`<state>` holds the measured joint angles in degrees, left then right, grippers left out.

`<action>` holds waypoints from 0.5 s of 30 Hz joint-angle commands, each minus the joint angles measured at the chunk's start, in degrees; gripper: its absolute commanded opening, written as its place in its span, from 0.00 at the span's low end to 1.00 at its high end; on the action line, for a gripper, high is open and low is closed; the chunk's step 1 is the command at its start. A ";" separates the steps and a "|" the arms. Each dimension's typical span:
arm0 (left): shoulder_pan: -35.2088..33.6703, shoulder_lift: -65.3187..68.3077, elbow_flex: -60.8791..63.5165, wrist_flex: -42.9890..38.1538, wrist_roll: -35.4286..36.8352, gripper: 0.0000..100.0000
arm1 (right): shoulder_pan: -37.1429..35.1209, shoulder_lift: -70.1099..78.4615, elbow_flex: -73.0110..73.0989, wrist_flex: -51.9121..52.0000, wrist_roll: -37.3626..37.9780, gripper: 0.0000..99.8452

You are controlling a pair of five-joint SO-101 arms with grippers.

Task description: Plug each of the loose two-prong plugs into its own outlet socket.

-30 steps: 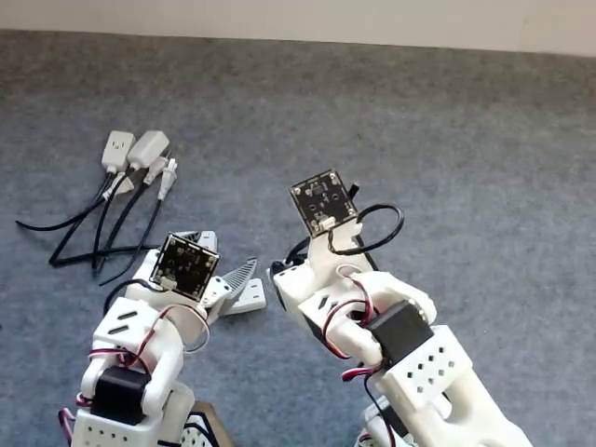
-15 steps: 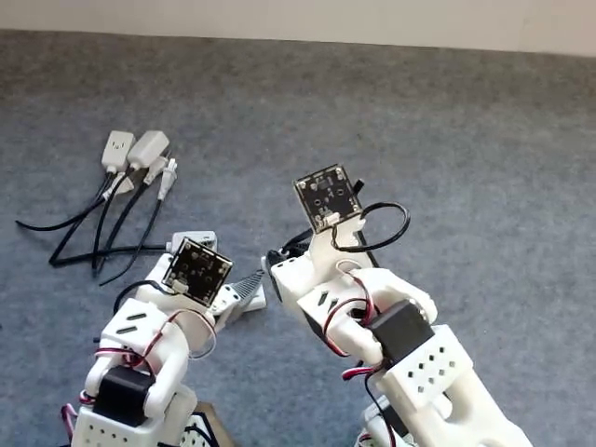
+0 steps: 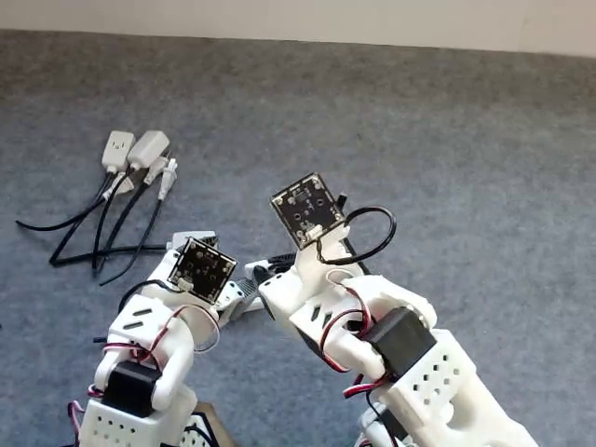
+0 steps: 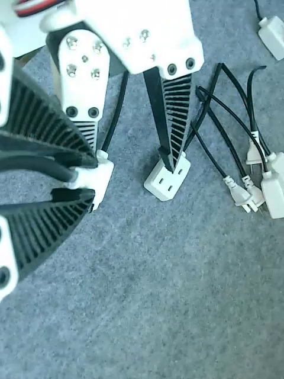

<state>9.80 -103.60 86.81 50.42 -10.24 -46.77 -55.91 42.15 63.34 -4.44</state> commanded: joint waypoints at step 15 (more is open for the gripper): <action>-1.36 -0.31 -1.27 -0.97 -0.62 0.30 | -0.13 -0.40 3.03 1.80 6.42 0.00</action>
<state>9.19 -103.52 86.99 50.42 -10.59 -46.95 -56.62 45.49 64.13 0.75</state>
